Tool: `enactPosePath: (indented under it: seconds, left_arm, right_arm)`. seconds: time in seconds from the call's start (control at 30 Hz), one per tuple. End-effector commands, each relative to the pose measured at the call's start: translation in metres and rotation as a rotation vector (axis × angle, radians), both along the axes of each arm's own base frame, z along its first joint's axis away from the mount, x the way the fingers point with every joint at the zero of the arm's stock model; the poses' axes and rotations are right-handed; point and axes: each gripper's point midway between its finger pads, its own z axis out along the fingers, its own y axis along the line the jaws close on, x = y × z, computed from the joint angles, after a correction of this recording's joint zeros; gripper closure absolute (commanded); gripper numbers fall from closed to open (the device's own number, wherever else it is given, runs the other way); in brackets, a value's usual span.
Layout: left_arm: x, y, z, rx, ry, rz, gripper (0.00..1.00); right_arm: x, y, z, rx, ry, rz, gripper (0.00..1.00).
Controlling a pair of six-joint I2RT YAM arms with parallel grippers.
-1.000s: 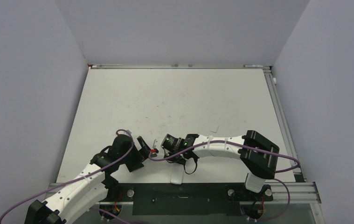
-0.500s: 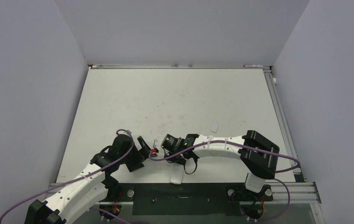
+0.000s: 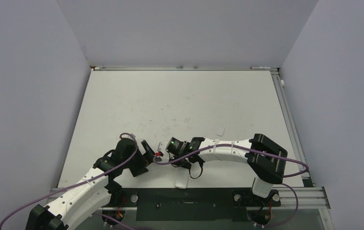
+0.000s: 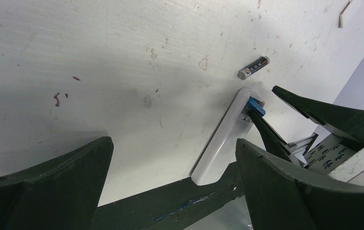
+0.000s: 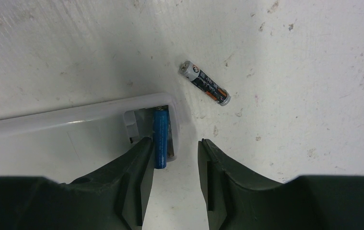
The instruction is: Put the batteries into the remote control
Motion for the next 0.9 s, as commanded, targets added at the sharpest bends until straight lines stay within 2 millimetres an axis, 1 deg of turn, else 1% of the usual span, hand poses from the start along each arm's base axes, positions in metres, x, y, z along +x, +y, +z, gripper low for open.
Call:
enactPosePath:
  seconds: [0.0,0.3,0.73,0.87]
  left_arm:
    - [0.0052,-0.0029,0.0042,-0.020,-0.030,-0.005,0.02]
    - [0.0055,-0.0044,0.0034,-0.027,-0.027,-0.005,0.02]
    - [0.0054,-0.0049,0.0030,-0.029,-0.025,-0.007,0.02]
    - [0.0056,-0.0051,0.0027,-0.030,-0.025,-0.007,0.02]
  right_arm:
    - [0.0137,0.0065,0.0262,0.062,-0.060,-0.038,0.62]
    - [0.0137,0.0067,0.0332,0.078,-0.064,-0.040,0.62]
    - [0.0112,0.0061,0.0300,0.077,-0.053,-0.039,0.62]
    - [0.0115,0.0082,0.0345,0.089,-0.057,-0.041,0.62]
